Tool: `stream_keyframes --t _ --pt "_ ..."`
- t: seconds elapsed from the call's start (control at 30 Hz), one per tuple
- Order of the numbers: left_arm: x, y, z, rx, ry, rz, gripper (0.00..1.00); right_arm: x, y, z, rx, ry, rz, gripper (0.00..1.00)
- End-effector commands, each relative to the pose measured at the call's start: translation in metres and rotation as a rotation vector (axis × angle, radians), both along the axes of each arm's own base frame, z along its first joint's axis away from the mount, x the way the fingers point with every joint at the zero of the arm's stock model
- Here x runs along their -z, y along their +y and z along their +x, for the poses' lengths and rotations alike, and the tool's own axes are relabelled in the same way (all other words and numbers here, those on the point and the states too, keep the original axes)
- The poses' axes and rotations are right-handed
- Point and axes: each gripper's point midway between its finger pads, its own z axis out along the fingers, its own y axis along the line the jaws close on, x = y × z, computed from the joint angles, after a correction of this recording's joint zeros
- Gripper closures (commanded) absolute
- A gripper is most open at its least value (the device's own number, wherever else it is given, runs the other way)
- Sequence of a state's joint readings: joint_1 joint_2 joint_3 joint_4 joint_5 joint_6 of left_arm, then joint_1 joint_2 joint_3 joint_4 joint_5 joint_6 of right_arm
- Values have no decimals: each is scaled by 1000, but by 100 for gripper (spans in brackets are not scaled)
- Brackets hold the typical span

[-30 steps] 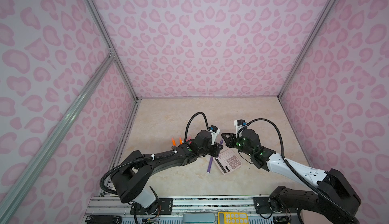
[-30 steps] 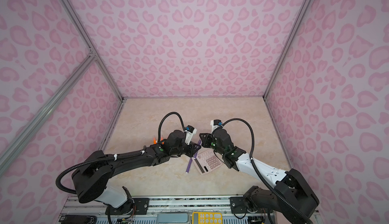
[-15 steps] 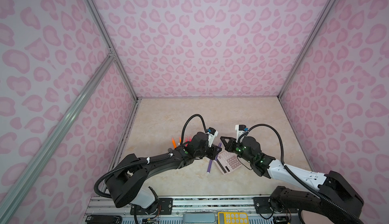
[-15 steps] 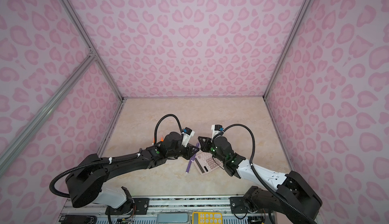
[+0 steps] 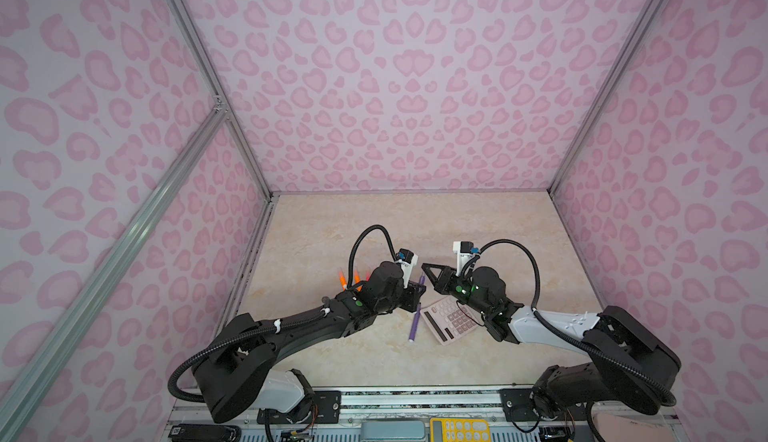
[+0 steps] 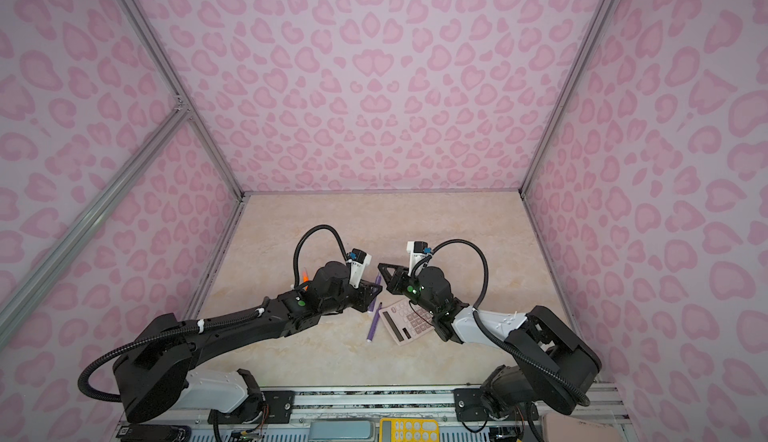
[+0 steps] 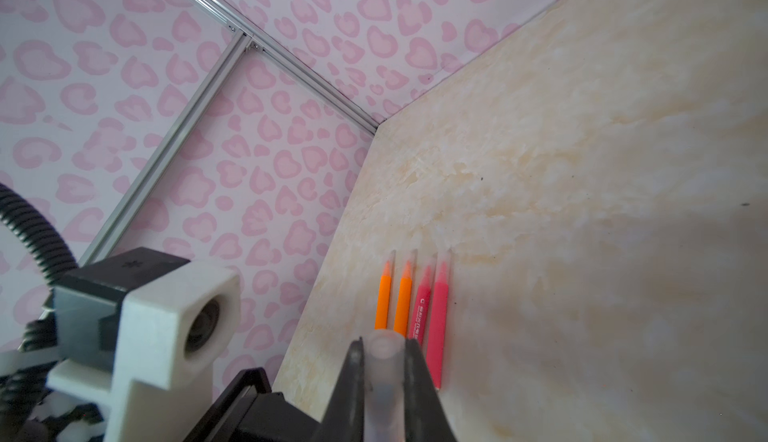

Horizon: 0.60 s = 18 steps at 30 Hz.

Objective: Insert the pens into the pen caps
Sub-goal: 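Lower the cap onto the purple marker tip held upright by the left gripper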

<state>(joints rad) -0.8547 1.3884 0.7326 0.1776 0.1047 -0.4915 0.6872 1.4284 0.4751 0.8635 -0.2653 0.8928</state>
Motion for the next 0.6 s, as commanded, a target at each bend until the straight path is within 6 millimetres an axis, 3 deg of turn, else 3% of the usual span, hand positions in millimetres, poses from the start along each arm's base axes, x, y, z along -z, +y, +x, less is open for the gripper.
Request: stream_keyframes --t 0.0,0.23,0.4,0.57 --pt "-51 -19 2 77 -132 -158 96 12 9 -15 -132 -1 -30 100" --pt "-78 -20 -16 149 -166 -257 96 -3 25 -30 -273 -142 61 100" --pt "-97 -12 -23 154 -208 -304 96 -12 24 -36 -336 -201 181 100" --pt "-96 -12 -23 160 -204 -300 96 -3 22 -33 -337 -202 186 100"
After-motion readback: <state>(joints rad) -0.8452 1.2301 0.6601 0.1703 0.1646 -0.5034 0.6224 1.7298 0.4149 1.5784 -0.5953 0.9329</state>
